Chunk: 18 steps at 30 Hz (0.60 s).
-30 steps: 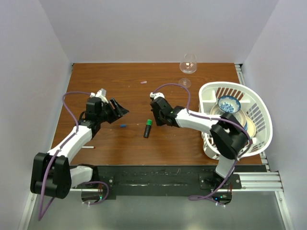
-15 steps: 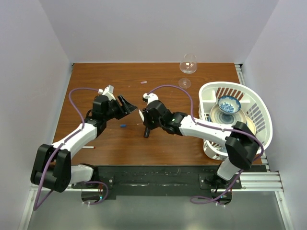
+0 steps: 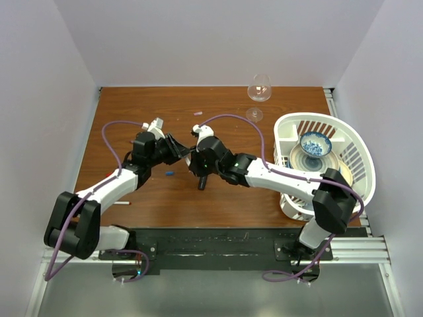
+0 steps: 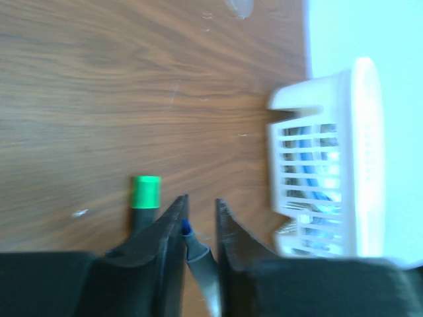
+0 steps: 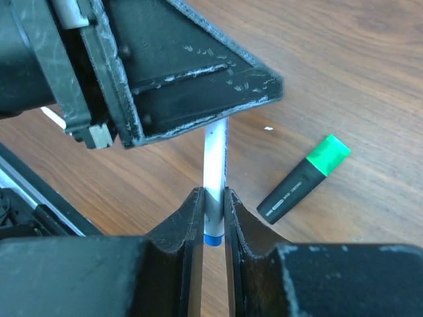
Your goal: Insert the pens into the pen caps
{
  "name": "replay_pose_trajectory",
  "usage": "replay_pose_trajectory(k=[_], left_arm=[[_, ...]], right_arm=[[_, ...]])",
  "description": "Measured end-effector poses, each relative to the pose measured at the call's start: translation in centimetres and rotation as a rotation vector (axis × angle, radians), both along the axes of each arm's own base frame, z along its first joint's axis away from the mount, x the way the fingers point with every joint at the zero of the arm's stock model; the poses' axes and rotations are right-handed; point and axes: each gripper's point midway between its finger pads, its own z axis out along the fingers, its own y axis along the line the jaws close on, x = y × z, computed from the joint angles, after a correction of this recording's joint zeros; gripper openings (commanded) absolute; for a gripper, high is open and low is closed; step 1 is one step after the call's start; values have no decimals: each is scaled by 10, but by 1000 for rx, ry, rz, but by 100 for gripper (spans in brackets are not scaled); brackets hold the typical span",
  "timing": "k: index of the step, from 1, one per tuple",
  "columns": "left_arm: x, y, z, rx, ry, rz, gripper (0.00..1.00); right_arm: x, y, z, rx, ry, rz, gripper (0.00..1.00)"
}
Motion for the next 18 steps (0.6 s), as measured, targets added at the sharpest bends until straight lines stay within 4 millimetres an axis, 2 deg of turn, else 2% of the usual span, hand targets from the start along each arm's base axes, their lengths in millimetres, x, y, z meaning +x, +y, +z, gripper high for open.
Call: replay_pose_trajectory(k=[1,4,5,9,12,15,18], left_arm=[[0,-1,1,-12,4,1,0],[-4,-10,9,-57,-19,-36,0],[-5,-11,7,-62,-17,-43,0],[-18,-18,6,-89,-4,-114,0],[-27,-24,9,-107,-7,-174,0],[-35,-29,21,-131,-37,-234,0],[-43,-34,40,-164,-100,-291,0]], right_arm=[[0,1,0,1,0,0,10],[-3,3,-8,-10,15,8,24],[-5,3,-8,-11,19,14,34],[-11,3,-8,16,20,55,50],[-23,-7,-5,55,45,103,58],[-28,-17,6,134,65,139,58],[-30,-26,20,236,79,168,56]])
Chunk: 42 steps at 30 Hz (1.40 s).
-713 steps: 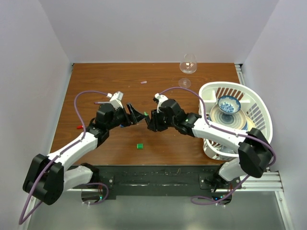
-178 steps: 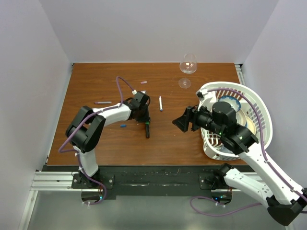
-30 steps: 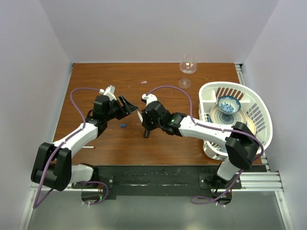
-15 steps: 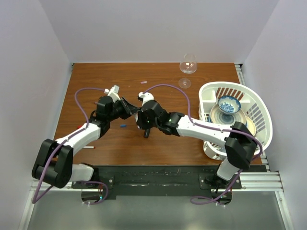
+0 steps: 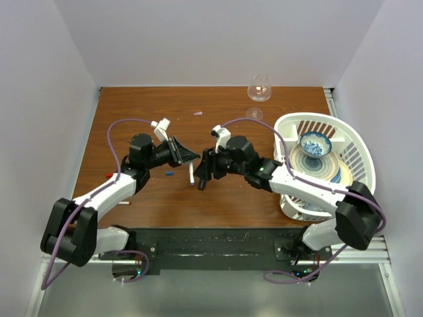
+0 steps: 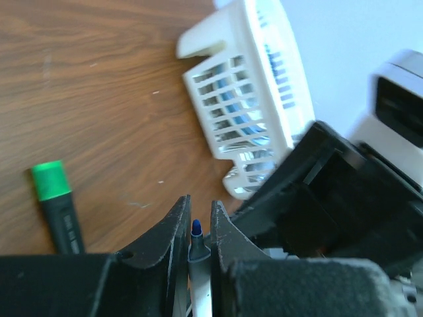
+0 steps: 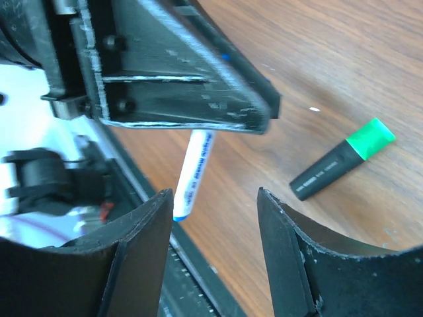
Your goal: Insert the pens into the pen caps
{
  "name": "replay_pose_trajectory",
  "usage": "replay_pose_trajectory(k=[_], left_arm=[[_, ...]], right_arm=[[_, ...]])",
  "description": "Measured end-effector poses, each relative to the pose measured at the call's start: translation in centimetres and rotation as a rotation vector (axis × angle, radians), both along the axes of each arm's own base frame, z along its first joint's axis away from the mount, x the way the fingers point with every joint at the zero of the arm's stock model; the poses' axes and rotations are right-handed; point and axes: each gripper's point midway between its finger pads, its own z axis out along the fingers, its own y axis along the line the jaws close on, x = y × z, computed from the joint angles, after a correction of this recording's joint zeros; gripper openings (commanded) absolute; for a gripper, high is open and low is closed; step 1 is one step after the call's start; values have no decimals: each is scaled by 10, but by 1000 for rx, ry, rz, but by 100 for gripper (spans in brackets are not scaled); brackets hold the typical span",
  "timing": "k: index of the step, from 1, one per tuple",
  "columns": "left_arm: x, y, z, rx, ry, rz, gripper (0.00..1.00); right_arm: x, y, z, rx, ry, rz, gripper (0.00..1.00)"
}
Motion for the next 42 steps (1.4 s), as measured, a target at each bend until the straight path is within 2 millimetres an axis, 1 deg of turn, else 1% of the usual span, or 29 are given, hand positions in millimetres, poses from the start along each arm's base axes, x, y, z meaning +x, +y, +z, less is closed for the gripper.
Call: replay_pose_trajectory(k=[2,5,7,9,11,13,15,17,18,19,20,21,22,24,25,26,27,28,29,30,32,35,37,40,42], left_arm=[[-4,-2,14,-26,-49,-27,0],[-11,-4,31,-66,-117,-59,0],[-15,-5,38,-90,-146,-73,0],[-18,-5,41,-109,-161,-79,0],[-22,-4,41,-125,-167,-79,0],[-24,-4,41,-136,-166,-75,0],[-25,-3,42,-149,-169,-65,0],[-25,-1,43,-155,-176,-53,0],[-25,-1,42,-155,-177,-45,0],[-24,0,42,-155,-175,-36,0],[-24,1,42,-158,-171,-28,0],[-23,2,42,-160,-172,-19,0],[-22,2,43,-162,-172,-10,0],[-21,3,45,-166,-177,-2,0],[-20,3,46,-167,-179,0,7],[-20,3,46,-167,-179,0,19],[-20,3,46,-167,-179,1,43],[-20,3,45,-164,-174,6,52],[-20,4,44,-156,-175,14,64],[-19,5,43,-148,-164,30,68],[-16,12,42,-119,-153,85,73],[-8,24,44,-69,-125,179,76],[1,35,44,-26,-80,274,77],[14,58,39,28,35,450,75],[15,75,26,53,139,570,66]], right_arm=[[-2,-1,8,58,12,23,53],[-10,7,18,132,30,80,50],[-17,14,25,187,46,119,49],[-23,20,29,237,62,151,43],[-26,25,29,271,78,173,37],[-26,28,25,282,97,174,32],[-26,31,20,297,115,177,29],[-27,31,14,310,136,172,29],[-28,31,13,318,147,168,28],[-29,31,12,326,155,164,25],[-29,31,13,337,159,162,20],[-29,31,14,344,160,160,14],[-29,32,15,356,167,157,5],[-29,32,17,372,170,155,0],[-29,32,18,380,173,153,0],[-29,32,18,385,174,151,0],[-29,32,18,389,177,148,0],[-29,32,18,391,179,146,0],[-29,32,17,391,182,141,0],[-27,31,16,387,182,127,0],[-27,28,13,374,188,112,0],[-23,23,12,356,177,75,0],[-21,18,11,334,165,49,0],[-17,10,7,293,149,5,0],[-15,4,6,268,138,-23,0]])
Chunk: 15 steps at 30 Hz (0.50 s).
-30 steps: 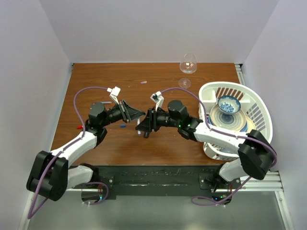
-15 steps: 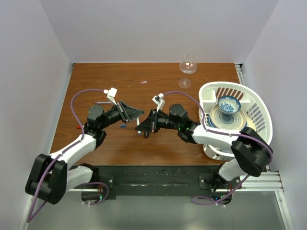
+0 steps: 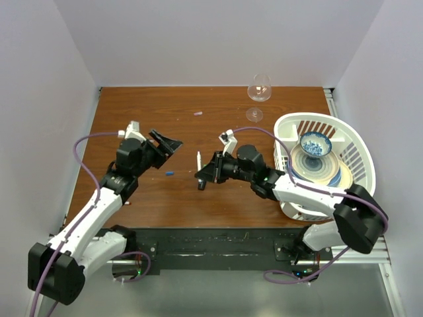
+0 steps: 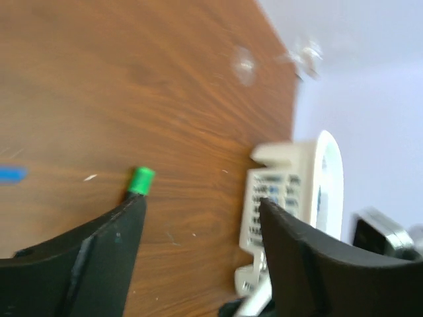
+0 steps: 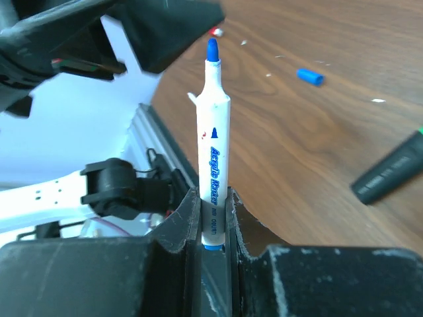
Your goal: Insert the pens into the pen caps
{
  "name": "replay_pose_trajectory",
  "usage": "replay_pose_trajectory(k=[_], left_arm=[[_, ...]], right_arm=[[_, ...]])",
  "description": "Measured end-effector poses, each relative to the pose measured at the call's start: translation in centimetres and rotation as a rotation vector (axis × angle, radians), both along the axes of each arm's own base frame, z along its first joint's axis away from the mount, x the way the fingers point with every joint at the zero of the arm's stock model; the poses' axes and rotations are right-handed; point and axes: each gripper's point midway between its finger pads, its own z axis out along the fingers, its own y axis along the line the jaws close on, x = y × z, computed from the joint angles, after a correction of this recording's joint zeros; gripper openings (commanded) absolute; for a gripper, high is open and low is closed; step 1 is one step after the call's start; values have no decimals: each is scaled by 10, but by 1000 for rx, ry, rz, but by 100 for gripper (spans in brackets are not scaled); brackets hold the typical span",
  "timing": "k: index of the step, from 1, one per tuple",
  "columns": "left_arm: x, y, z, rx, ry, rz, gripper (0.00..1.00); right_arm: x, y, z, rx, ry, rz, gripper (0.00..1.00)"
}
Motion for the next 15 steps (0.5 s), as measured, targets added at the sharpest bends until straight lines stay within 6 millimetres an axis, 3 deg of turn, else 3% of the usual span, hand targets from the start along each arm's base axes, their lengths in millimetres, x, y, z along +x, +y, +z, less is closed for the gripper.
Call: replay_pose_trajectory(k=[2,7,15], left_arm=[[-4,17,-22,0,122,117,60],[-21,49,-69,33,414,357,67],[0,61,-72,44,644,603,63]], right_arm=[[2,-5,1,-17,-13,-20,0],[7,-20,7,-61,-63,-80,0],[10,-34,13,-96,-103,-128,0]])
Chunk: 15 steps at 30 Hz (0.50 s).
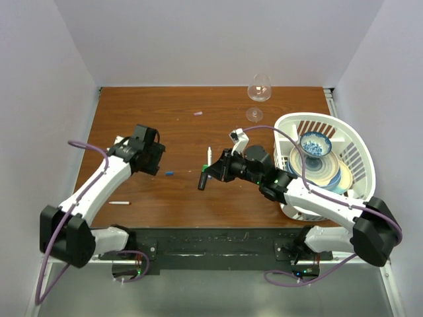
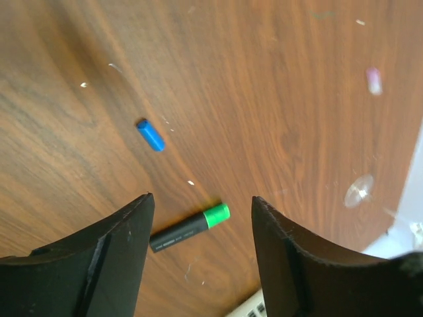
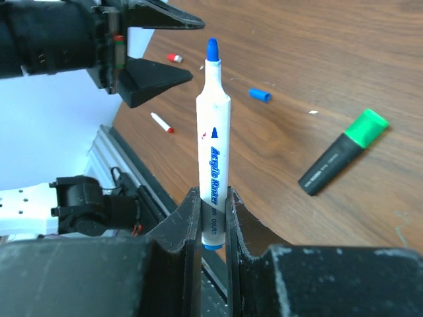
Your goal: Insert the pens into the pen caps
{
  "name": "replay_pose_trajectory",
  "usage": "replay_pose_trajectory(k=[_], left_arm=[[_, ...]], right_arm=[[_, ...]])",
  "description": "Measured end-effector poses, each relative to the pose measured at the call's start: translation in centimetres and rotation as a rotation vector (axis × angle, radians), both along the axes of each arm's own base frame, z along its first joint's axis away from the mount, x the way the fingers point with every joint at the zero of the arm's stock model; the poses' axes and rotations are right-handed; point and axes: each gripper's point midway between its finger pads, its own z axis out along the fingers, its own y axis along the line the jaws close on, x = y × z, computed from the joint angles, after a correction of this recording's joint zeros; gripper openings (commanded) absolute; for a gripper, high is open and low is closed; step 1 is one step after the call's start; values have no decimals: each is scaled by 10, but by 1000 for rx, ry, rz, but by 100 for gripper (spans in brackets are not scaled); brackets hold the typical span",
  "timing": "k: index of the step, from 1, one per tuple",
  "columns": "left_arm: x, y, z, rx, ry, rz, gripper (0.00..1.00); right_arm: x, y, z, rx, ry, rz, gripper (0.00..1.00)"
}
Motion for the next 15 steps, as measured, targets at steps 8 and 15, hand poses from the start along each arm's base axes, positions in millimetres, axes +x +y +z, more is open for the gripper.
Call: replay_pose_trajectory(k=[8,15], left_arm=[[-1,0,-47,9,178,103,59],[-2,-2,-85,36,292,128,59]], right_arm=[[1,-11,11,-11,-50,-29,0],[0,-14,4,-26,-41,-33,0]])
